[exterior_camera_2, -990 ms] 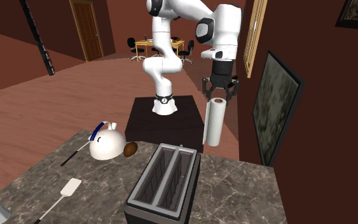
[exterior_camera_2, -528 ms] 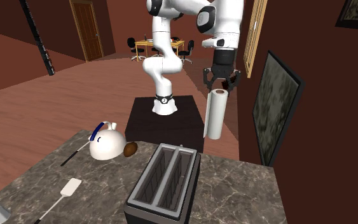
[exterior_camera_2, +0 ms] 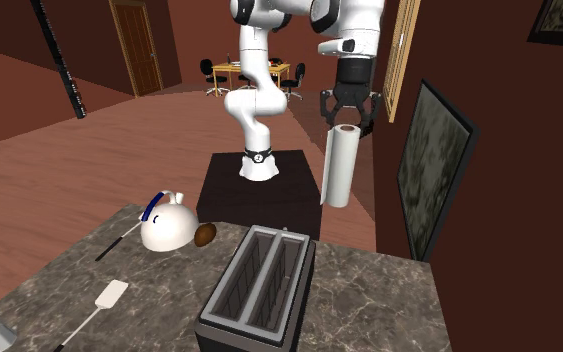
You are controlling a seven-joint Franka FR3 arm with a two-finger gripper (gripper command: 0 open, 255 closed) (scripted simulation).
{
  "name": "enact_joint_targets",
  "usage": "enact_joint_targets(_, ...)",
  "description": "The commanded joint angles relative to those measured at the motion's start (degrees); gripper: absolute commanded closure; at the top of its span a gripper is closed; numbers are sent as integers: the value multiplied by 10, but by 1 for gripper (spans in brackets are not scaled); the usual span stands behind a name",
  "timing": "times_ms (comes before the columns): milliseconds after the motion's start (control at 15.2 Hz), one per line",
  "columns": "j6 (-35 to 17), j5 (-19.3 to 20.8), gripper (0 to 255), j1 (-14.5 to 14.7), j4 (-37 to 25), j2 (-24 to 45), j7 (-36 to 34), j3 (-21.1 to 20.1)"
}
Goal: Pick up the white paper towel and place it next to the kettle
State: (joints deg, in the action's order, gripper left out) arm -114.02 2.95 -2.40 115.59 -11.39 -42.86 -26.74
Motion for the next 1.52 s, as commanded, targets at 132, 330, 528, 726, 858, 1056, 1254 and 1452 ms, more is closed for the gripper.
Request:
enact_joint_targets(132, 31, -1, 255, 0, -31, 0, 3, 1)
enact_joint_targets(330, 23, -18, 255, -11, 9, -39, 52, 33)
enact_joint_targets(528, 18, -29, 255, -20, 44, -72, 100, 66)
enact_joint_targets(726, 14, -34, 255, -30, 72, -98, 146, 99)
enact_joint_targets(858, 12, -35, 255, -37, 88, -113, 176, 121)
enact_joint_targets(1056, 9, -34, 255, -49, 106, -130, 220, 155)
enact_joint_targets(1254, 7, -30, 255, -62, 119, -142, 263, 188)
enact_joint_targets(1452, 5, -25, 255, -75, 127, -148, 307, 221)
